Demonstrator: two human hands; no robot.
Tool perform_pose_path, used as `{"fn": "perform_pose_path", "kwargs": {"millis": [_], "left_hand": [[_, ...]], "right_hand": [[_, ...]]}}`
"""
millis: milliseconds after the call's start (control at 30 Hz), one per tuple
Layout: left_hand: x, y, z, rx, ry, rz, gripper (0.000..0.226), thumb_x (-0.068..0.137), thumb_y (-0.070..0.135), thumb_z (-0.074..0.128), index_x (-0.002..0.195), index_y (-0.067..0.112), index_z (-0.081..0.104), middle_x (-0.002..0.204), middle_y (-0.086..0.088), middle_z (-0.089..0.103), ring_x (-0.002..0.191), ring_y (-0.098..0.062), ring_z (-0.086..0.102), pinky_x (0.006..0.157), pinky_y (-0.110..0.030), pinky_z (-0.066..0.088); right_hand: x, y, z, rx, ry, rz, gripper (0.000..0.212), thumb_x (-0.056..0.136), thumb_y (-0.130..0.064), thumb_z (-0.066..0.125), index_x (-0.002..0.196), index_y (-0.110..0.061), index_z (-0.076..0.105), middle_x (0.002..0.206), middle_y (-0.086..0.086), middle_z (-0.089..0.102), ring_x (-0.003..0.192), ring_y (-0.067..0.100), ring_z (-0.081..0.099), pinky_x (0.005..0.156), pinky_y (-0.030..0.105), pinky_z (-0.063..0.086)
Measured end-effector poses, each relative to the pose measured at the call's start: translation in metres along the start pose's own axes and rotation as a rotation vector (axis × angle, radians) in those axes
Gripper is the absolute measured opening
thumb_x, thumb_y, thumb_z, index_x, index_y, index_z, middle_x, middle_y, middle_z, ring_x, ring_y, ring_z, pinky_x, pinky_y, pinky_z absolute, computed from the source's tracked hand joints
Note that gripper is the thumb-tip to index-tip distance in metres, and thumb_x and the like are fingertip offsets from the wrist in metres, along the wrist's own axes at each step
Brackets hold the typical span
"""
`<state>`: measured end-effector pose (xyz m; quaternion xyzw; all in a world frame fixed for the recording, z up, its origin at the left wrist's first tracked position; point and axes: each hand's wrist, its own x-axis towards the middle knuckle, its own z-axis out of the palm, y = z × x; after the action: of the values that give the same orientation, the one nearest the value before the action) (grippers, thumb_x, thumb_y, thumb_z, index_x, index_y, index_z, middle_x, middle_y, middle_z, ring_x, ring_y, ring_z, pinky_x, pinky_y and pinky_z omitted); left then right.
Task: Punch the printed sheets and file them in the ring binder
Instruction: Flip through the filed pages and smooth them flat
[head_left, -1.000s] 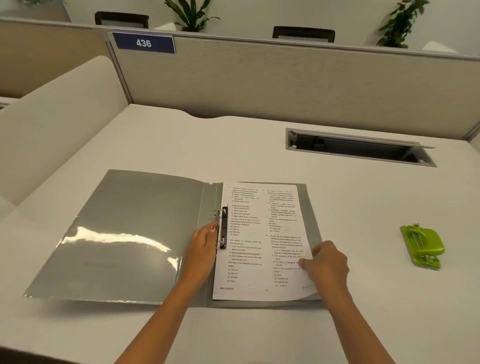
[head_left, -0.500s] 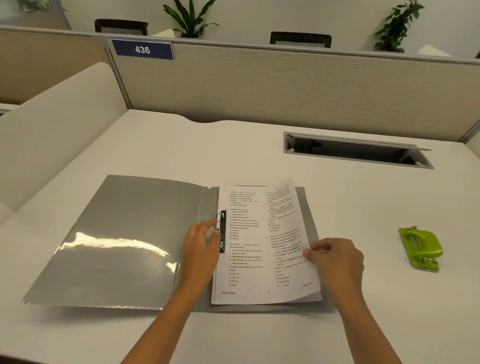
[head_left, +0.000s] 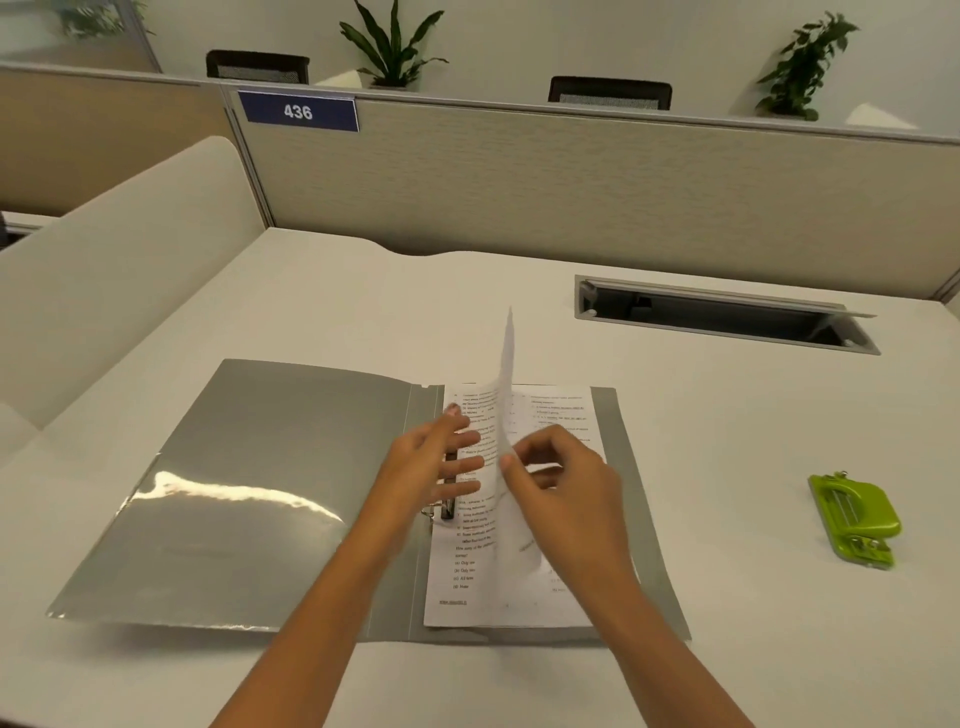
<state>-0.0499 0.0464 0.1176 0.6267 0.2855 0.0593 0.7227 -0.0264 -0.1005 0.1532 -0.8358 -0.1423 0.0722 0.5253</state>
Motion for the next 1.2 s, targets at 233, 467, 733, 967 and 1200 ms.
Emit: {"fn": "perform_pose_path", "kwargs": {"millis": [233, 467, 733, 967, 1200], "left_hand": [[0.002, 0.031, -0.039, 0.151, -0.005, 0.022, 0.036, 0.090, 0.048, 0.055, 0.114, 0.023, 0.068, 0.102, -0.003, 0.075, 0.083, -0.022, 0.074, 0.073, -0.035, 0.060], [0.006, 0.028, -0.065, 0.338, 0.131, -0.026, 0.025, 0.093, 0.035, 0.059, 0.108, 0.015, 0.064, 0.095, 0.001, 0.072, 0.079, -0.018, 0.070, 0.052, -0.022, 0.055], [0.014, 0.017, -0.112, 0.280, 0.170, -0.159, 0.023, 0.094, 0.020, 0.059, 0.101, 0.001, 0.069, 0.089, -0.016, 0.076, 0.077, -0.032, 0.073, 0.074, -0.044, 0.058], [0.024, 0.001, -0.162, 0.150, 0.122, -0.254, 0.024, 0.093, 0.009, 0.057, 0.114, -0.001, 0.064, 0.102, -0.017, 0.074, 0.084, -0.027, 0.072, 0.067, -0.034, 0.062], [0.033, -0.016, -0.168, 0.008, 0.119, -0.318, 0.023, 0.092, 0.002, 0.056, 0.113, -0.005, 0.062, 0.091, -0.016, 0.075, 0.069, -0.022, 0.074, 0.059, -0.033, 0.062]], "right_hand": [[0.000, -0.026, 0.055, 0.073, -0.176, -0.134, 0.004, 0.086, -0.020, 0.067, 0.087, -0.017, 0.065, 0.083, -0.007, 0.070, 0.073, 0.005, 0.066, 0.067, 0.011, 0.052], [0.000, -0.023, 0.088, 0.068, -0.268, -0.112, 0.008, 0.092, -0.029, 0.061, 0.097, -0.023, 0.063, 0.091, -0.012, 0.066, 0.075, 0.001, 0.062, 0.075, 0.005, 0.046], [0.005, 0.021, 0.052, 0.096, -0.148, 0.023, 0.008, 0.093, -0.020, 0.060, 0.095, -0.021, 0.067, 0.091, -0.012, 0.068, 0.080, -0.007, 0.061, 0.065, 0.000, 0.045], [0.004, 0.097, 0.017, -0.384, 0.100, 0.149, 0.029, 0.087, -0.023, 0.064, 0.114, -0.019, 0.055, 0.105, -0.002, 0.062, 0.099, 0.018, 0.057, 0.083, 0.028, 0.048], [0.004, 0.106, 0.010, -0.863, 0.095, 0.297, 0.059, 0.087, -0.050, 0.059, 0.129, -0.014, 0.039, 0.122, 0.007, 0.047, 0.105, 0.026, 0.048, 0.084, 0.031, 0.043]]}}
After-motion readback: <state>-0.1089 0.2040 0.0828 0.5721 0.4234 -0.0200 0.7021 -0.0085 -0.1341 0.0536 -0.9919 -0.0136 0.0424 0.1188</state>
